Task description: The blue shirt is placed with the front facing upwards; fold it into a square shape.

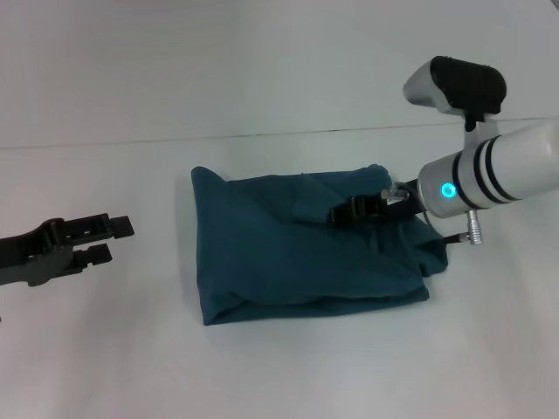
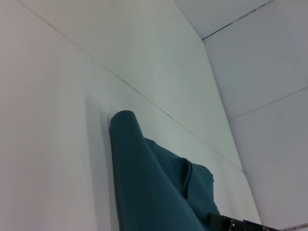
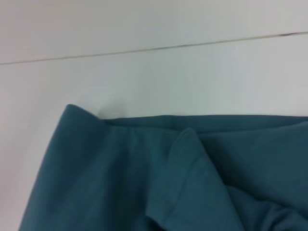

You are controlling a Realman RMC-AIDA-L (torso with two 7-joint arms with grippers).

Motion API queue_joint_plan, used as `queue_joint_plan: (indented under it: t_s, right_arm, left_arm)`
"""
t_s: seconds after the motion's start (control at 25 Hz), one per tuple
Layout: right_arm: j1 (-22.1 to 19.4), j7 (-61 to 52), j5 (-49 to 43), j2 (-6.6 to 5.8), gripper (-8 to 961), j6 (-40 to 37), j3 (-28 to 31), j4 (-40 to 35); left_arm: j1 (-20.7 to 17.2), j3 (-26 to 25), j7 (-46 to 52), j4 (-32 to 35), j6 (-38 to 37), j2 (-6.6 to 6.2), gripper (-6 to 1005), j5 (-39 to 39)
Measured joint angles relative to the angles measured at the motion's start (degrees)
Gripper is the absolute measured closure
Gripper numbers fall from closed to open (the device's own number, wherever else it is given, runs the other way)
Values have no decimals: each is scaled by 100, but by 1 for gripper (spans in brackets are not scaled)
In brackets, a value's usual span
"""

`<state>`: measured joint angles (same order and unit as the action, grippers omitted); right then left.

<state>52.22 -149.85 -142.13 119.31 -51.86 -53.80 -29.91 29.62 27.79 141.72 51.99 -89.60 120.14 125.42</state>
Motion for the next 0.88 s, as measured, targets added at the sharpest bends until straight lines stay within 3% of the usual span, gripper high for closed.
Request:
queue_joint_plan:
  t_s: [0.32, 0.44, 0.68, 0.88]
  right_arm:
    - [52, 66, 115, 5, 391, 16, 10, 96]
    - [6, 59, 118, -4, 599, 43, 35, 82]
    - [-32, 50, 130, -11, 827, 96, 85, 47]
    - [-37, 47, 170, -22, 889, -112, 116, -178]
  left_arm:
    - [17, -1, -4, -14, 0, -2, 266, 0]
    - [17, -2, -4, -18, -1, -1, 266, 0]
    - [17, -2, -4, -23, -5, 0, 264, 0]
    - [5, -2, -4, -23, -5, 0, 264, 0]
